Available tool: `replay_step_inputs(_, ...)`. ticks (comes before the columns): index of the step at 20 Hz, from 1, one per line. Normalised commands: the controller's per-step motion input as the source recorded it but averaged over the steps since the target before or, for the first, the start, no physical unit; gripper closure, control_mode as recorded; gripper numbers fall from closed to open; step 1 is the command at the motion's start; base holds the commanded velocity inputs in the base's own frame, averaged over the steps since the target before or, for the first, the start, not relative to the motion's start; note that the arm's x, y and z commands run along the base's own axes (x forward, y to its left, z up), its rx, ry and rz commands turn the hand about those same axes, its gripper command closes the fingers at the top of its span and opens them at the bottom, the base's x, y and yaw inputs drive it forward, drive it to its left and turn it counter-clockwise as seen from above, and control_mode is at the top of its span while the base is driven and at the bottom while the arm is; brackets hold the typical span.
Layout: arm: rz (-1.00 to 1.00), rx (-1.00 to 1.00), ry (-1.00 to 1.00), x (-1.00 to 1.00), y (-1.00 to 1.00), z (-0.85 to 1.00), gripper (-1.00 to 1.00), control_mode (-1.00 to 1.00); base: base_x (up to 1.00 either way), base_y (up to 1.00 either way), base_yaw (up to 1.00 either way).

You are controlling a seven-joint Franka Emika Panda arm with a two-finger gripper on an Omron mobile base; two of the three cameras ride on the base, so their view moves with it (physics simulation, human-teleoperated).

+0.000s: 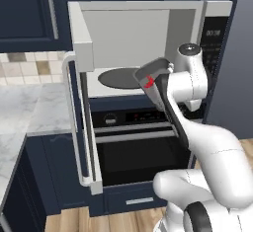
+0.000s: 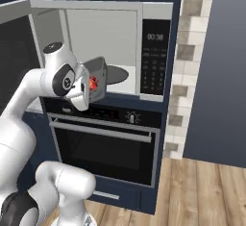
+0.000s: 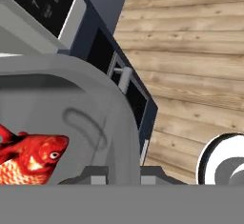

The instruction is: Place the tupperware containing the fish and mushroom meal in the microwave. Close the microwave door and press the start button to reheat the meal.

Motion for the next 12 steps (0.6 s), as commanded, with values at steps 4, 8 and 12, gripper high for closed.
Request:
replay_step_inputs(4, -0.01, 0.00, 0.03, 0.79, 0.04, 0.00, 1.00, -1.00, 0.00, 0.00, 0.00)
replay_step_inputs(8, -0.04, 0.03, 0.00, 0.62, 0.11, 0.00, 1.00, -1.00, 0.00, 0.00, 0.00)
replay_step_inputs(12, 0.00, 0.11, 0.03, 0.77, 0.09, 0.00, 1.00, -1.00, 0.00, 0.00, 0.00)
